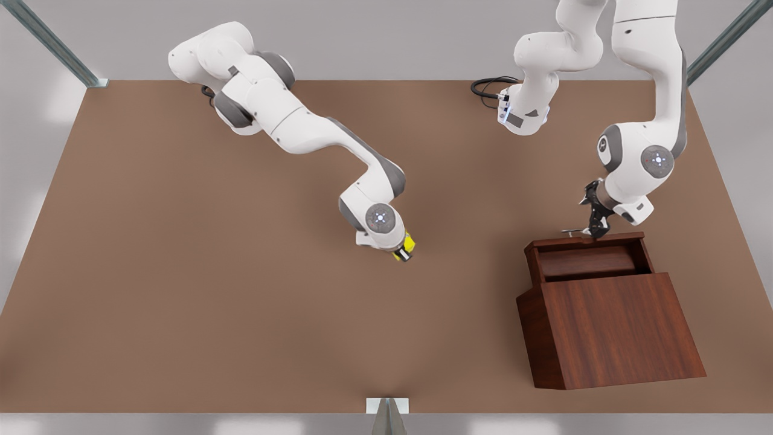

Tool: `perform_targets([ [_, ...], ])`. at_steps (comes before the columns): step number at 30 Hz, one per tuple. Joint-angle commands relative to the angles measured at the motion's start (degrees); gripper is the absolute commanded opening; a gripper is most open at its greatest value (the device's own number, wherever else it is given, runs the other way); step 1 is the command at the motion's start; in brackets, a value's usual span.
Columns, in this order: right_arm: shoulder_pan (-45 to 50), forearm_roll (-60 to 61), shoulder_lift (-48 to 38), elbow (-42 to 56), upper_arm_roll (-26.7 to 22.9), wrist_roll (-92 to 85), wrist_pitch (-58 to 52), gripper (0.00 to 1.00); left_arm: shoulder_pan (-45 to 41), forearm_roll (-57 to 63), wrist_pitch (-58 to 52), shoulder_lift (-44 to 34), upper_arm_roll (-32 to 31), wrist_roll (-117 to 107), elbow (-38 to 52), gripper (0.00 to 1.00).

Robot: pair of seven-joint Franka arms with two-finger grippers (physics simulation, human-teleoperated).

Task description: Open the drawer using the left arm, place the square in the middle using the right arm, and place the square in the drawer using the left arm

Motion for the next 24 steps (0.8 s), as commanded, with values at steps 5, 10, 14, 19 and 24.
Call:
perform_targets([
  [5, -0.5, -0.1, 0.0, -1.7, -0.3, -6.8, -0.3, 0.48, -1.6, -3.8, -10.6, -0.8, -4.6, -9.3, 9.7, 1.0],
  [10, -1.0, -0.1, -0.5, -2.1, -0.3, -8.2, -0.3, 1.0, -1.6, -3.1, -39.7, 14.5, -13.2, 40.0, 45.4, 1.0],
  [14, -1.6, -0.1, -0.6, -2.2, -0.3, -8.8, -0.2, 1.0, -1.6, -0.8, -41.1, 14.6, -12.5, 72.3, 45.5, 1.0],
  [19, -4.6, 0.1, -3.6, -2.1, -0.1, -10.9, -1.2, 1.0, -3.0, -0.9, -41.8, 12.9, -12.7, 70.8, 45.1, 1.0],
  [24, -32.2, 1.3, -23.3, -8.5, 0.2, -54.0, -18.3, 1.0, -16.0, -0.9, -34.3, 16.0, -15.2, 70.6, 45.9, 1.0],
])
